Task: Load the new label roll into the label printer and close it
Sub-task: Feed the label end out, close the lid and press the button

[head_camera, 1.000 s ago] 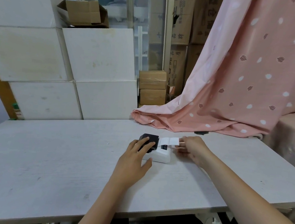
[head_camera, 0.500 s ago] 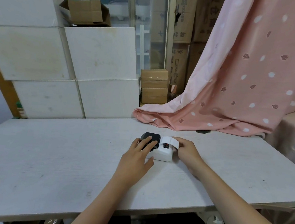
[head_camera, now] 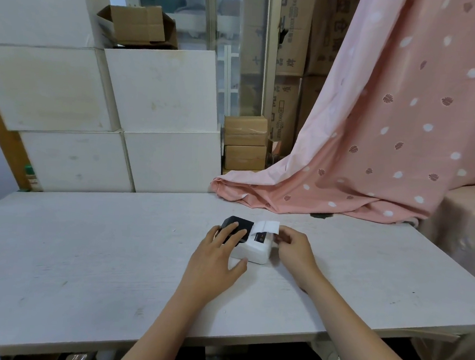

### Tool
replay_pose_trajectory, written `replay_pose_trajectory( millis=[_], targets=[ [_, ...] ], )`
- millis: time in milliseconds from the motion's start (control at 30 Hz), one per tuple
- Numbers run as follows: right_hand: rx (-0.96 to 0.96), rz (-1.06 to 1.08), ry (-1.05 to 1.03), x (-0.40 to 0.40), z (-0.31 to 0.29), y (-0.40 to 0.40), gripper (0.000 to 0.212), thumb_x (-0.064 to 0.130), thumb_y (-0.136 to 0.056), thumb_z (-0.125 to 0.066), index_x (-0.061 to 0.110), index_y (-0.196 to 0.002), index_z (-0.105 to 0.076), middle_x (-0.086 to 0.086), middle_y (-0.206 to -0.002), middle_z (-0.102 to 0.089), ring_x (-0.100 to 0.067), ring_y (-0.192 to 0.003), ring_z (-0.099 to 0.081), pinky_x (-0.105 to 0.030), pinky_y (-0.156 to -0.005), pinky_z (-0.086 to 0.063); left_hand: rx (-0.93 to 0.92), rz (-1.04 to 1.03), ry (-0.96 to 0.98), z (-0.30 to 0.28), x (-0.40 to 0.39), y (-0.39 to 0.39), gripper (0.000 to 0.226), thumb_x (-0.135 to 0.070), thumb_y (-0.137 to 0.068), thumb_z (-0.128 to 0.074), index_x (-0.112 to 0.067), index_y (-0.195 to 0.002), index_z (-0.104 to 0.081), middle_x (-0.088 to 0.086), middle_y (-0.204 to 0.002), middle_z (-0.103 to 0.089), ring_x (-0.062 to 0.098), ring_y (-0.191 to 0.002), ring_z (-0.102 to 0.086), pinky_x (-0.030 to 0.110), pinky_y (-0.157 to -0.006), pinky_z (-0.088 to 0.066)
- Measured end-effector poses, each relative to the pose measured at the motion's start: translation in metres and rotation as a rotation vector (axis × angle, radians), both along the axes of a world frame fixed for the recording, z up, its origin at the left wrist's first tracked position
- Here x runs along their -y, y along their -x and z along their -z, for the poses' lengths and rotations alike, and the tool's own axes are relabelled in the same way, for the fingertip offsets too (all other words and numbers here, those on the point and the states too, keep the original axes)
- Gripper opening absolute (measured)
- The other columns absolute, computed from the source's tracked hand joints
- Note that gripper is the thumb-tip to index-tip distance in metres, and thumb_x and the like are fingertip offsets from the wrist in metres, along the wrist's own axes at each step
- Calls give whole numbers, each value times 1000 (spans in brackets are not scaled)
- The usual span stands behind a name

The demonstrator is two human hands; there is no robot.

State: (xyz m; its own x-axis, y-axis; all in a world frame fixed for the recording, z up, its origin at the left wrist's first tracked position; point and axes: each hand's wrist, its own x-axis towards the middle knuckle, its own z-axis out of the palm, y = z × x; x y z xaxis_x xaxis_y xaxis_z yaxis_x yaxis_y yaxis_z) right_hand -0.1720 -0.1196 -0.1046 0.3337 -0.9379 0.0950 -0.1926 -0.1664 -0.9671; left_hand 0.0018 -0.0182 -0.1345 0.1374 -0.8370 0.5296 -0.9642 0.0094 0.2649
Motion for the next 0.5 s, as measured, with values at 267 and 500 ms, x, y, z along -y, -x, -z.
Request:
replay_pose_trajectory(
  millis=[267, 500],
  targets=[
    [-126, 19, 116, -6, 4, -4, 39, -10, -88, -47, 12, -101, -77, 2, -101, -72, -10, -95, -63, -12, -78, -43, -413, 6, -105, -10, -6, -4, 64, -63, -91, -54, -45, -151, -39, -18, -138, -18, 15, -123, -39, 30, -111, -35],
    [-132, 16, 66, -17, 11, -10, 27, -1, -94, -52, 11, -94, -76, -1, -98, -77, -25, -96, -70, -25, -78, -49, -839, -6, -42, -22, -2, -14, 47, -21, -106, -43, -25, -152, -44, -8, -152, -49, 9, -126, -54, 22, -102, -35]
  ],
)
